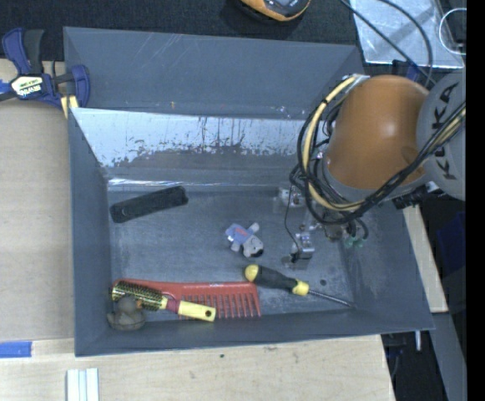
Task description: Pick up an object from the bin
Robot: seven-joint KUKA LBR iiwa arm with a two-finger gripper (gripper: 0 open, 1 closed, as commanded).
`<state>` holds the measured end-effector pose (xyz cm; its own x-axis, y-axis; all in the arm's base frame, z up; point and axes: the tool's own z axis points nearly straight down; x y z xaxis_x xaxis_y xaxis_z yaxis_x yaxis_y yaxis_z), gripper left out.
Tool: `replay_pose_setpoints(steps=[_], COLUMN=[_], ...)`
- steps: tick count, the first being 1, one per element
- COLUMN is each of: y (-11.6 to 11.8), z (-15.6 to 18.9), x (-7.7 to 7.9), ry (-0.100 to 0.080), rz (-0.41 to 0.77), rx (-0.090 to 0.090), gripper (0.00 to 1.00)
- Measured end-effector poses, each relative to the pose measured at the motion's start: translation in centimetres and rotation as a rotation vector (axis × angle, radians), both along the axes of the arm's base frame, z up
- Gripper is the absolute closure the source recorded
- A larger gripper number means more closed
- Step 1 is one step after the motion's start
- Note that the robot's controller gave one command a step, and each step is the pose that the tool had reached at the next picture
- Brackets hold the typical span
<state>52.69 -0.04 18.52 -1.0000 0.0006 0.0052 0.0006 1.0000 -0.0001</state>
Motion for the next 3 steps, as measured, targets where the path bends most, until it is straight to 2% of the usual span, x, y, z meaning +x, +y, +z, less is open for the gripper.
replay_pose_setpoints(steps=[1, 2, 3], y=[0.0, 1.0, 0.5], z=[0.4, 7.1, -1.2], x=[0.2, 0.4, 1.9], ry=[-0.009, -0.005, -0.013], rz=[0.000, 0.387, 0.417], rx=[0.000, 0.002, 0.000], gripper=[0.00, 0.00, 0.00])
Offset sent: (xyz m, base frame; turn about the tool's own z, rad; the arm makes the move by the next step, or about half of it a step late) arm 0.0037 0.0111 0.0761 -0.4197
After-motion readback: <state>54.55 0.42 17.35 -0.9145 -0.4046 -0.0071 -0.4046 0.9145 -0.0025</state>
